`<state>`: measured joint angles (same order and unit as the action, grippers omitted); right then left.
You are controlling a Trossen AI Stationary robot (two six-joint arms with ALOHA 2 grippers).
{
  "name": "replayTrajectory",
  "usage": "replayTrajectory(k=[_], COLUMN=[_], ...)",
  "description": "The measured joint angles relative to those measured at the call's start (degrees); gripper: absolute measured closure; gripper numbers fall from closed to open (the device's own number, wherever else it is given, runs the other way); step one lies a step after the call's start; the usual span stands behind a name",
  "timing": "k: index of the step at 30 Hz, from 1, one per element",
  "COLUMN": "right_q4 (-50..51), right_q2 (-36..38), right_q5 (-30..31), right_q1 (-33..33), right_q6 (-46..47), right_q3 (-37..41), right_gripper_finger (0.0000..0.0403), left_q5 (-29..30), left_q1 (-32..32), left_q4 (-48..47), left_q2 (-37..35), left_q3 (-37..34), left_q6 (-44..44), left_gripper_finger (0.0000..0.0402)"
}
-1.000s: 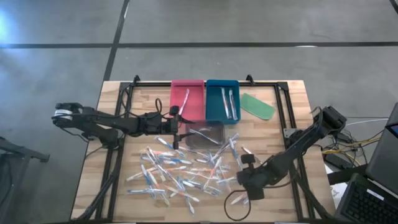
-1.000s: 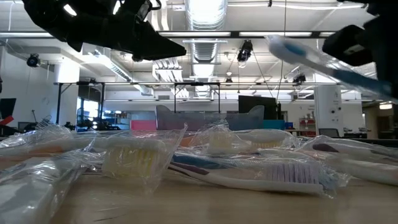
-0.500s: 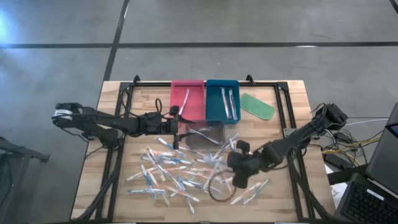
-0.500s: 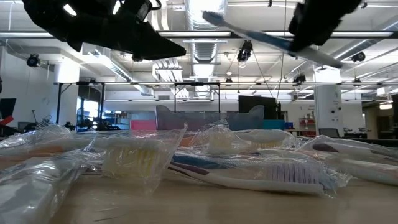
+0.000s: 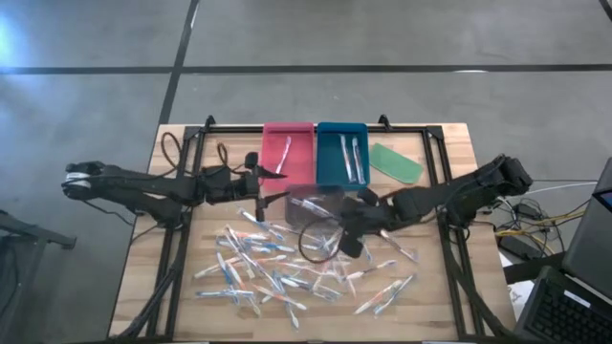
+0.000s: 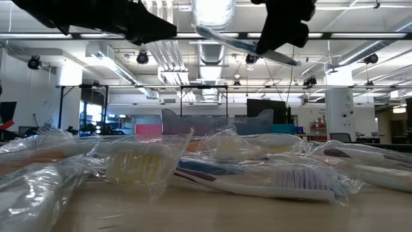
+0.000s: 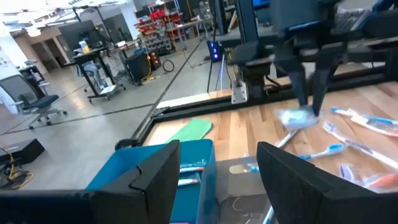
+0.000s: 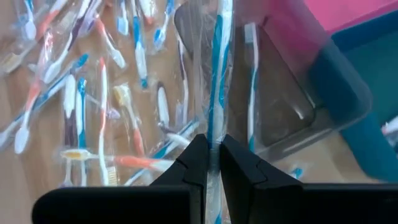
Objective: Pick & Place Toothbrushes
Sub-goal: Put the blue toothbrush into the transparent gray bin
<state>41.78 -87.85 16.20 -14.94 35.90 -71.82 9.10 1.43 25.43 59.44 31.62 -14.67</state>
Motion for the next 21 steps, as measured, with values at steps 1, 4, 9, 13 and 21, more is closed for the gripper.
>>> replayTrajectory(k=[1, 4, 9, 13, 21], right_q4=[-0.08, -0.02, -0.14, -0.25, -0.74], right_q2=[-0.22, -1.33, -3.01, -3.17, -4.07], right_q5=[-0.85, -2.76, -5.58, -7.16, -7.54], right_q1=[0.87, 3.45, 7.78, 10.95, 14.13], right_q6=[-0.51, -2.34, -4.81, -5.49, -7.34], right_q3=[-0.49, -2.09, -4.28, -4.62, -4.61], right_gripper_finger=[0.0380, 0.0380, 0.0380, 0.0380, 0.0380], left_q5=[-0.01, -0.02, -0.02, -0.02, -0.02], left_q1=[0.00, 0.00, 0.00, 0.00, 0.00], left_q4=[-0.30, -1.91, -5.55, -7.61, -8.03], left_q2=[-0.91, -3.40, -6.74, -8.65, -9.99], left_q3=[0.00, 0.00, 0.00, 0.00, 0.00], left_q6=[-0.11, -0.19, 0.08, 0.50, 2.44], left_gripper_finger=[0.0183, 0.0183, 0.0183, 0.0183, 0.0183])
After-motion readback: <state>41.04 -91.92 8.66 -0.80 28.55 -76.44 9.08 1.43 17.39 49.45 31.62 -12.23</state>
